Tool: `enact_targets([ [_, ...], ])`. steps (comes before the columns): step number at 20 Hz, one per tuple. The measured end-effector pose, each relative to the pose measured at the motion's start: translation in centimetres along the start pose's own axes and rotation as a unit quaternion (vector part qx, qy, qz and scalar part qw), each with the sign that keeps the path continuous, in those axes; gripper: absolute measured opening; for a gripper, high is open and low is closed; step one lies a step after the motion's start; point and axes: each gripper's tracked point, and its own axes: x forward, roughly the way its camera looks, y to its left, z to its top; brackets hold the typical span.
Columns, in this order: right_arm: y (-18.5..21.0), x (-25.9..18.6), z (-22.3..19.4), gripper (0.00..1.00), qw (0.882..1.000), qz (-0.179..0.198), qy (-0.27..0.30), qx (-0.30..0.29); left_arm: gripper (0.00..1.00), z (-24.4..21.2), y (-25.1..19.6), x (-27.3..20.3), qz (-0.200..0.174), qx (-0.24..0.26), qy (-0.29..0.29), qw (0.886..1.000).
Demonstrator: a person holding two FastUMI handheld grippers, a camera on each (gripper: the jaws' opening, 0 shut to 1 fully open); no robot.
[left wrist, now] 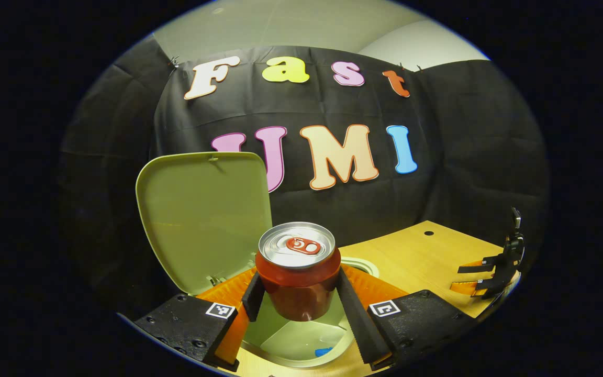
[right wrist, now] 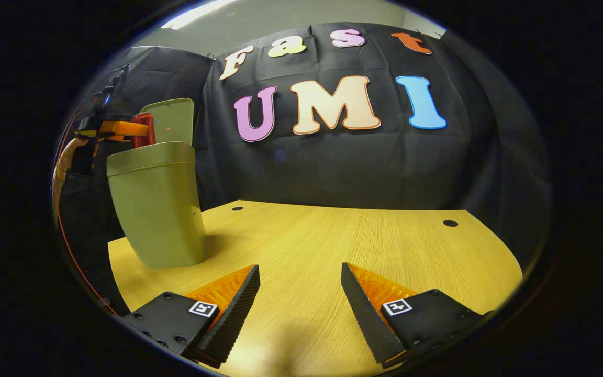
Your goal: Press the lid of the desktop garbage bin to open it, pick up the crumpled paper on the desktop and throw it into the bin, then pick up the pop can on the desktop and drop it into the bin, and finally close the garbage bin lid.
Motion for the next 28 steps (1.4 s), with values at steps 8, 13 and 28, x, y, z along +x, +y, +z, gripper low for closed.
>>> enact_targets([
  [8,-0.5,-0.7,0.3,0.98,1.0,-0.002,-0.004,0.003,0.83,4.0,0.9,-0.5,0.019,-0.002,-0.025,1.0],
  [13,-1.4,-1.5,1.2,0.98,1.0,-0.014,-0.017,0.014,0.87,9.9,1.8,-0.8,0.04,0.025,-0.062,0.997],
  [28,-1.3,-1.6,1.5,0.98,0.999,-0.012,-0.023,0.029,0.84,15.2,11.2,4.2,0.159,-0.003,-0.071,0.985],
])
